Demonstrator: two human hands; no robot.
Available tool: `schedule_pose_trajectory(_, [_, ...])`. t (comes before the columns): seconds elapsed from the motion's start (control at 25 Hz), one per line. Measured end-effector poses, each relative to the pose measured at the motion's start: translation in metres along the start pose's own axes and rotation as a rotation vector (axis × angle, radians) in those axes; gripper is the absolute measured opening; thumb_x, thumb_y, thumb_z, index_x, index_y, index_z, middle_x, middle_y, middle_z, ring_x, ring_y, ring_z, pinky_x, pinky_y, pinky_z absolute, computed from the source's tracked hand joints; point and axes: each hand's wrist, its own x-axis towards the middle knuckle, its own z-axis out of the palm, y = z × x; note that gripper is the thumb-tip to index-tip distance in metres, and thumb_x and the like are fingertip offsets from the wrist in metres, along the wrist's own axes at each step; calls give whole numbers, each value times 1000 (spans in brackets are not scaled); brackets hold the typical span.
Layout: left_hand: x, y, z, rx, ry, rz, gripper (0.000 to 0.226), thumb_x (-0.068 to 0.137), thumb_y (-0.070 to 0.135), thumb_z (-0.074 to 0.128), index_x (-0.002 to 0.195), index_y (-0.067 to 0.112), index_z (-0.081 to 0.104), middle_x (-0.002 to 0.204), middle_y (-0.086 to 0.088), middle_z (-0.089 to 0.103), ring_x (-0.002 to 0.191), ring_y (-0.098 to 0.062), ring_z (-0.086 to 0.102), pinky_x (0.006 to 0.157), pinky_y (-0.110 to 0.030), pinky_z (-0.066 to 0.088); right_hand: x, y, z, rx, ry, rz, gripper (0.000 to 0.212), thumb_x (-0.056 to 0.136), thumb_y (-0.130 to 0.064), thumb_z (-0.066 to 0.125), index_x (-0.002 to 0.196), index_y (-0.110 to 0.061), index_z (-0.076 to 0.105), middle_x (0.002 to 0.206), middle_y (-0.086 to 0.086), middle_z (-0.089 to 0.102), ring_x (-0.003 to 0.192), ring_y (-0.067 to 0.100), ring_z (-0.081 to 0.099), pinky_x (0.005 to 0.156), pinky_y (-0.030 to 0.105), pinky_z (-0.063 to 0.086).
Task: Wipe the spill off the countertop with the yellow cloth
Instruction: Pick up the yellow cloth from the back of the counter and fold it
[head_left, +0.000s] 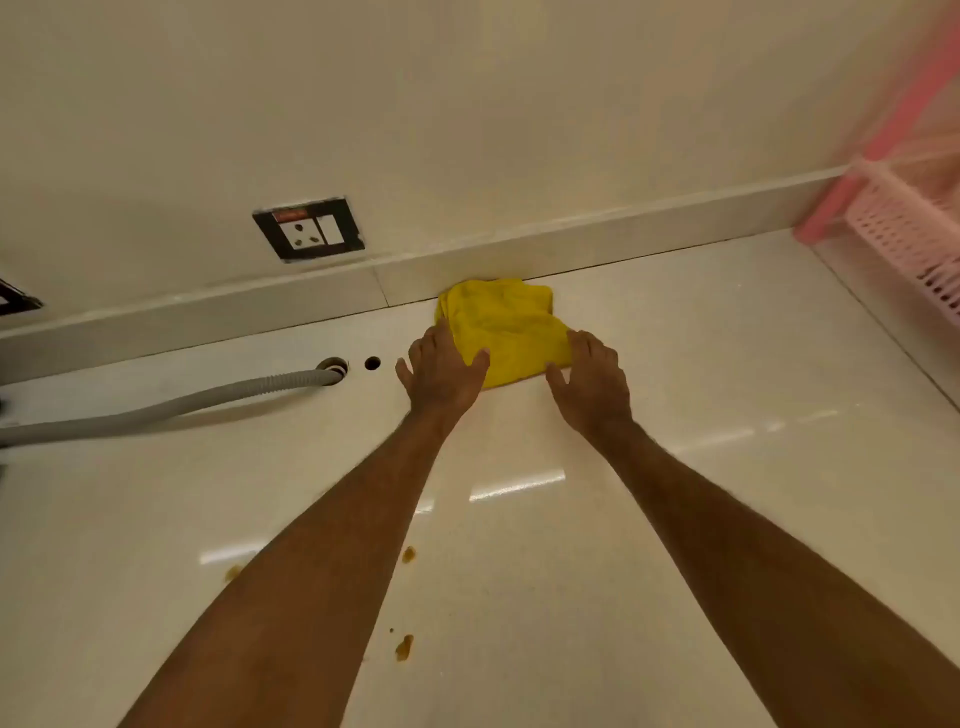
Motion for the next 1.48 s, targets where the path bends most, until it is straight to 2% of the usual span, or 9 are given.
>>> schedule_pose_trajectory(0.24, [33,2,27,147,-13,-263,63,93,59,59,135,12,53,138,-12,58,132,-34,50,109,-50,32,42,14,11,-45,-40,34,52,103,-42,56,144,-10,52,139,19,59,124,38,53,99,48,49])
schedule_pose_trajectory(0.44, [41,9,33,81,-3,-321,27,95,32,60,115,15,66,116,-7,70,111,-30,64,110,-46,32,50,16,10,15,-53,20,38,104,-35,56,126,-8,68,121,17,71,111,36,61,94,47,51])
schedule_pose_trajectory(0.64, [28,18,21,-539,0,-357,20,92,19,64,75,15,55,78,-3,52,86,-25,50,71,-32,40,52,1,-8,434,-47,153,20,97,-26,64,100,-8,72,89,9,70,74,19,58,66,31,46])
schedule_pose_trajectory(0.76, [9,24,-6,-913,-13,-398,2,99,15,61,100,14,60,107,-9,61,98,-26,57,76,-34,52,43,-23,-31,687,2,213,11,96,-20,63,93,-12,69,81,5,64,71,20,57,69,40,51])
schedule_pose_trajectory(0.88, [-14,20,-42,-1078,-14,-364,11,101,14,60,112,14,60,116,-9,62,104,-25,61,74,-31,57,28,-49,-51,825,3,213,15,98,-19,64,106,-8,71,96,14,71,91,35,69,81,51,63])
schedule_pose_trajectory(1.04, [-64,-5,-89,-1113,48,-329,19,101,17,62,119,10,61,119,-15,65,101,-29,63,88,-43,59,-17,-90,-69,936,-27,163,21,100,-20,65,117,-8,70,104,6,71,104,32,73,77,41,66])
schedule_pose_trajectory(1.12, [-92,-28,-113,-1134,104,-302,19,100,17,63,118,10,62,116,-14,65,99,-27,63,87,-41,59,-48,-115,-69,981,-73,137,24,100,-20,65,120,-7,69,106,8,73,100,28,74,77,38,67])
schedule_pose_trajectory(1.28, [-147,-86,-153,-1128,254,-279,17,100,17,63,116,11,65,112,-8,65,102,-24,62,94,-43,55,-108,-169,-49,938,-120,50,19,100,-21,66,115,-10,70,93,0,70,79,11,68,55,9,53])
schedule_pose_trajectory(1.48, [-213,-182,-194,-1130,362,-333,16,101,17,61,116,13,65,112,-7,66,104,-20,62,93,-35,55,-178,-254,-4,849,-220,-41,17,102,-24,65,116,-15,68,102,1,70,89,12,68,58,9,55])
